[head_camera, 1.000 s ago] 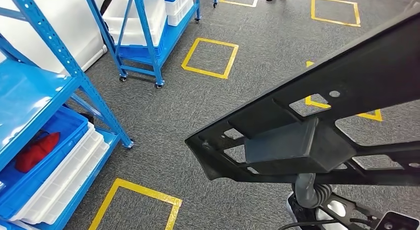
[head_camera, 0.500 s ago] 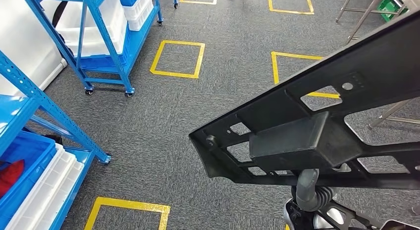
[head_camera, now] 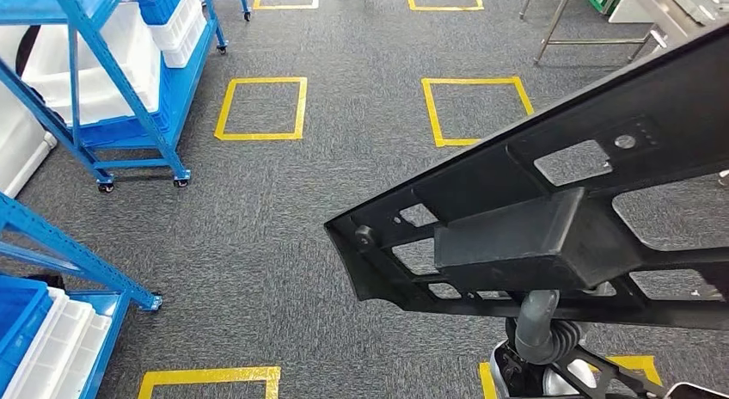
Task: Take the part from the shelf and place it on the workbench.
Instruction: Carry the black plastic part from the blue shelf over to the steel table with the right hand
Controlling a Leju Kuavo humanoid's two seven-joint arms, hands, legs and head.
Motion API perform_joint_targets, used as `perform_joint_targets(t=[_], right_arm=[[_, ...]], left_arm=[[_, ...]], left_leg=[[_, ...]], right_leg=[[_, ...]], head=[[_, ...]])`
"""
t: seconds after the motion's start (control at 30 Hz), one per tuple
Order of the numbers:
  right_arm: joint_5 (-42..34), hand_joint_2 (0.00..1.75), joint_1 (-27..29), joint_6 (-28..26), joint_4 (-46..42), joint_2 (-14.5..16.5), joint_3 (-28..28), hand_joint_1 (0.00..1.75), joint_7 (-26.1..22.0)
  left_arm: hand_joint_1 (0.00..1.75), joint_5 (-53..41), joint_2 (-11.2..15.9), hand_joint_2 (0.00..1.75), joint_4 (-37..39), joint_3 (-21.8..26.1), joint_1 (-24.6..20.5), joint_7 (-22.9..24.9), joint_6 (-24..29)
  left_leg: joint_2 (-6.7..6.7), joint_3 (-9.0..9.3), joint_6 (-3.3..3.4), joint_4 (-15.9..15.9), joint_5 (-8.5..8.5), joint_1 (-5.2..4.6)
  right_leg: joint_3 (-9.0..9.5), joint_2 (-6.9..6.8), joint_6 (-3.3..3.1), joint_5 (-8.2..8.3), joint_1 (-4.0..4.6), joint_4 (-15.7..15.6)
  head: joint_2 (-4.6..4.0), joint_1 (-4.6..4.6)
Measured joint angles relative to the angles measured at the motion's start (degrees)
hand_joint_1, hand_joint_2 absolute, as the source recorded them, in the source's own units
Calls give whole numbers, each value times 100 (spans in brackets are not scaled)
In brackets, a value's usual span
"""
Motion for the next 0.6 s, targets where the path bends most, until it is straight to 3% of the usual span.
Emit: perform_joint_targets(t=[0.07, 0.17, 0.2, 0.23, 0.27, 0.3, 0.37, 0.43, 0.5, 0.53, 0.6], right_arm=[[86, 175, -2, -170, -51, 1, 71, 175, 0], [269, 175, -2, -509, -119, 4, 227, 175, 0], [324, 175, 2, -633, -133, 2, 293, 175, 0], [361, 175, 3, -759, -145, -2, 365, 175, 1], [373, 175, 1, -876, -159, -9, 437, 175, 1], [361, 175, -4, -975, -176, -19, 506, 175, 1], [297, 175, -30, -1124, -224, -43, 607, 175, 0], [226, 175, -65, -1192, -253, -63, 657, 175, 0], [165, 175, -84, -1229, -256, -79, 669, 175, 1], [140, 175, -85, -1249, -256, -87, 669, 175, 1], [105, 175, -111, -1281, -257, -102, 669, 175, 2]], left_arm=[[0, 0, -6, 175, 1, 16, -18, -19, -38], [0, -8, -13, 175, 4, 28, 7, -45, -127], [0, -11, -13, 175, 4, 32, 17, -49, -153], [0, -9, -12, 175, 4, 35, 25, -53, -172], [0, -7, -11, 175, 4, 37, 27, -57, -190], [0, -3, -11, 175, 4, 38, 23, -63, -202], [0, -1, -8, 175, 4, 45, 14, -75, -214], [0, -14, -5, 175, 4, 55, 5, -96, -220], [0, -16, -5, 175, 4, 60, -17, -134, -233], [0, -8, -5, 175, 4, 61, -31, -156, -245], [0, 1, -7, 175, 4, 64, -36, -190, -276]], left_leg=[[-133, -35, -58, 136, -127, 22], [-534, -464, -111, 1100, -640, 57], [-582, -630, -123, 1432, -748, 59], [-601, -722, -131, 1594, -746, 60], [-613, -714, -133, 1534, -628, 64], [-641, -606, -131, 1260, -419, 71], [-850, -292, -114, 501, -53, 95], [-1033, -130, -77, 126, 36, 97], [-987, -109, -12, 86, 36, 84], [-925, -100, 29, 58, 57, 88], [-784, -88, 106, -1, 98, 100]], right_leg=[[17, 122, -63, 37, -27, -54], [26, 305, -131, 61, -40, -81], [24, 382, -139, 61, -36, -75], [22, 462, -142, 60, -34, -66], [22, 546, -139, 57, -35, -50], [23, 627, -129, 50, -39, -30], [7, 767, -89, 26, -41, 28], [-35, 886, -23, 25, -50, 61], [-70, 996, 53, 58, -67, 47], [-86, 969, 79, 53, -69, 62], [-233, 703, 117, -128, -53, 338]], head=[[0, -1], [0, 0], [0, 0], [0, 0], [0, 0], [0, 0], [0, 0], [0, -1], [0, -1], [0, 0], [0, 1]])
